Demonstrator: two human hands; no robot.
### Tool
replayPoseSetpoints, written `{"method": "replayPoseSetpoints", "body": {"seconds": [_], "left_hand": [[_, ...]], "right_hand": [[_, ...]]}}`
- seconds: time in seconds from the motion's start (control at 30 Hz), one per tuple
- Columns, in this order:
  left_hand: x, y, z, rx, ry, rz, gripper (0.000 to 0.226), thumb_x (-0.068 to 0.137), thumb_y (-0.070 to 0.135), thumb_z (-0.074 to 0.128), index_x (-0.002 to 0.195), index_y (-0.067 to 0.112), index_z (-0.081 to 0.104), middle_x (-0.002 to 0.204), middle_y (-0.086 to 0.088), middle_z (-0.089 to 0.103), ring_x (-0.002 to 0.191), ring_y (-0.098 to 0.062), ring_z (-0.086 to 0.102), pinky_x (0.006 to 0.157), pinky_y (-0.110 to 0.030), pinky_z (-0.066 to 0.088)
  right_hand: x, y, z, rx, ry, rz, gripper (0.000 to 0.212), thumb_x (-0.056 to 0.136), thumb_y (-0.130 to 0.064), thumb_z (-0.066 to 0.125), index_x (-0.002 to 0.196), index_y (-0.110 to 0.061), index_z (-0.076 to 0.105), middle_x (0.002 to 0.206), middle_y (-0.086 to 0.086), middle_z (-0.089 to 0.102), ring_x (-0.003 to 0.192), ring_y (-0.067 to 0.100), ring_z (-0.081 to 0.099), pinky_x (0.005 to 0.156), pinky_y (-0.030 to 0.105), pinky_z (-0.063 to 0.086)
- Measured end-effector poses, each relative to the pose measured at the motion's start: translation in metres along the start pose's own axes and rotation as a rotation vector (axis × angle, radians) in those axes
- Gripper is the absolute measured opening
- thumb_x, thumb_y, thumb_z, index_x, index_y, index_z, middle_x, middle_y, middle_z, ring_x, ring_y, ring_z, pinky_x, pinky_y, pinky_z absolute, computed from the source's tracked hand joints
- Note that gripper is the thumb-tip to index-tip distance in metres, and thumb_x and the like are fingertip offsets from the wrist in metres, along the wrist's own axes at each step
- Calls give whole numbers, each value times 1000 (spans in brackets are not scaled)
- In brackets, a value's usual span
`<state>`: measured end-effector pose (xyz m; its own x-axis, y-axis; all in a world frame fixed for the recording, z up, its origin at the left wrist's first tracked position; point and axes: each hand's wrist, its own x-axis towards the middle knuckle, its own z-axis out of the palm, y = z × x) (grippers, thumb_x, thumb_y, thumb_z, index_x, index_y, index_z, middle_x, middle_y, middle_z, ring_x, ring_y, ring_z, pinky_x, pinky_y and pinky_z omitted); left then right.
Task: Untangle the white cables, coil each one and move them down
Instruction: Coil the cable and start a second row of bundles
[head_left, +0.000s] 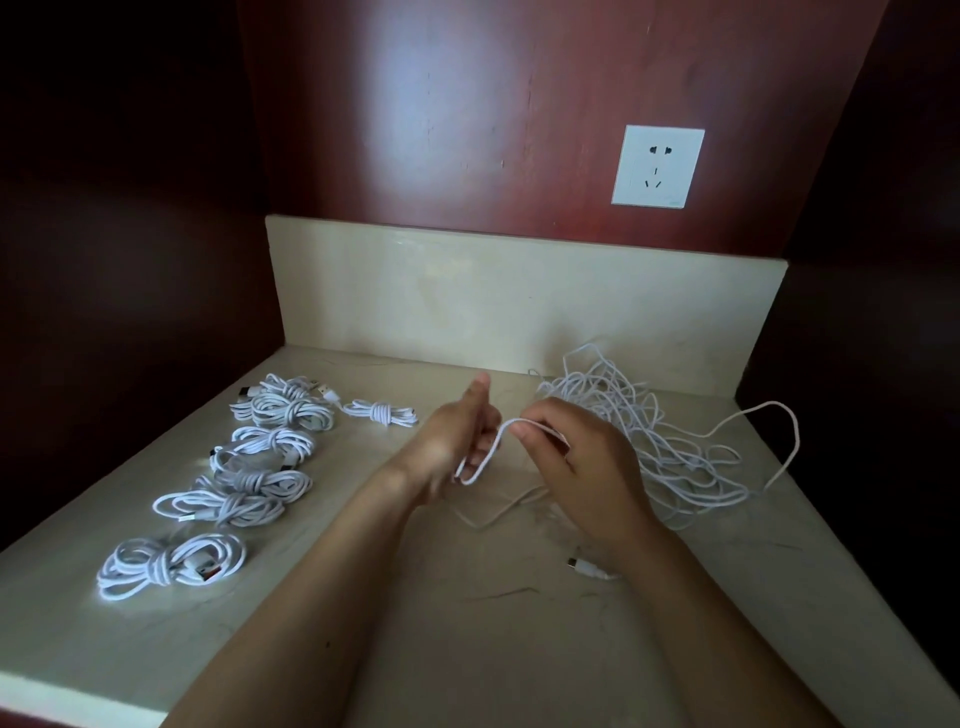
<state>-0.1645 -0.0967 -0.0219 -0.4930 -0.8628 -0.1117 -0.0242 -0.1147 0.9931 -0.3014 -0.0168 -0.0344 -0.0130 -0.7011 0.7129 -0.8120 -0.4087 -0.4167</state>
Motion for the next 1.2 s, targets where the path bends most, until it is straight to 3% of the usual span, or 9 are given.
{"method": "replayPoseSetpoints", "body": {"seconds": [0.23, 0.4, 0.5, 0.6, 0.73, 0.87, 0.97, 1.07, 1.2], "left_hand": [[-9, 4, 9, 47, -470, -289, 70, 77, 87, 17, 60, 22, 36, 54, 4, 31, 38, -6, 22, 38, -15, 12], [-15, 1, 8, 154, -507, -216, 52, 90, 65, 46, 60, 27, 28, 52, 7, 22, 40, -4, 17, 37, -12, 12], [-17, 3, 15, 158, -390, -94, 51, 101, 52, 31, 61, 21, 32, 48, 6, 24, 40, -7, 20, 38, -16, 18], [-11, 3, 11, 239, -88, 168, 58, 104, 47, 27, 67, 13, 57, 45, 2, 38, 38, -12, 32, 41, -22, 27], [-3, -2, 6, 157, 137, 331, 51, 104, 45, 30, 97, 15, 72, 68, -5, 63, 46, -12, 44, 44, -20, 38], [-2, -1, 12, -178, 159, 382, 47, 105, 40, 28, 94, 14, 67, 89, -5, 74, 78, -16, 68, 69, -24, 55], [0, 7, 11, -513, 158, 388, 50, 106, 39, 24, 77, 10, 52, 58, -3, 61, 62, -17, 64, 68, -29, 57], [0, 13, 3, -695, 272, 368, 46, 106, 42, 26, 69, 17, 37, 46, 8, 24, 36, -7, 24, 38, -16, 29], [4, 15, -11, -737, 383, 333, 44, 105, 43, 29, 66, 21, 32, 46, 10, 17, 36, -4, 12, 36, -13, 11]], "right_hand": [[1, 8, 2, 75, 109, 228, 16, 86, -43, 64, 83, -29, 58, 73, -10, 62, 69, 8, 58, 63, 36, 49], [2, 13, 7, 221, 77, 185, 14, 93, -22, 52, 94, -20, 65, 89, -11, 66, 86, 12, 63, 77, 43, 51], [1, 12, 6, 175, 80, 186, 20, 96, -22, 46, 98, -17, 66, 92, -9, 67, 87, 10, 63, 78, 38, 51], [0, 14, 5, 78, 96, 204, 22, 96, -29, 46, 101, -22, 66, 88, -12, 67, 80, 10, 62, 71, 36, 50], [0, 15, 6, 7, 57, 187, 15, 98, -23, 52, 104, -25, 66, 70, -22, 54, 64, -2, 50, 59, 19, 37], [0, 8, 9, -41, -3, 143, 13, 97, -25, 55, 102, -23, 67, 72, -16, 53, 67, 6, 51, 59, 24, 39], [0, 7, 10, -122, -122, 116, 11, 94, -25, 56, 93, -21, 66, 74, -8, 58, 69, 14, 53, 61, 31, 41], [-1, 12, 10, -259, -253, 116, 12, 91, -20, 57, 91, -23, 69, 85, -3, 65, 83, 19, 58, 70, 31, 44], [4, 23, 2, -441, -300, 257, 23, 90, -19, 57, 105, -27, 72, 107, -1, 68, 108, 22, 55, 87, 29, 41]]}}
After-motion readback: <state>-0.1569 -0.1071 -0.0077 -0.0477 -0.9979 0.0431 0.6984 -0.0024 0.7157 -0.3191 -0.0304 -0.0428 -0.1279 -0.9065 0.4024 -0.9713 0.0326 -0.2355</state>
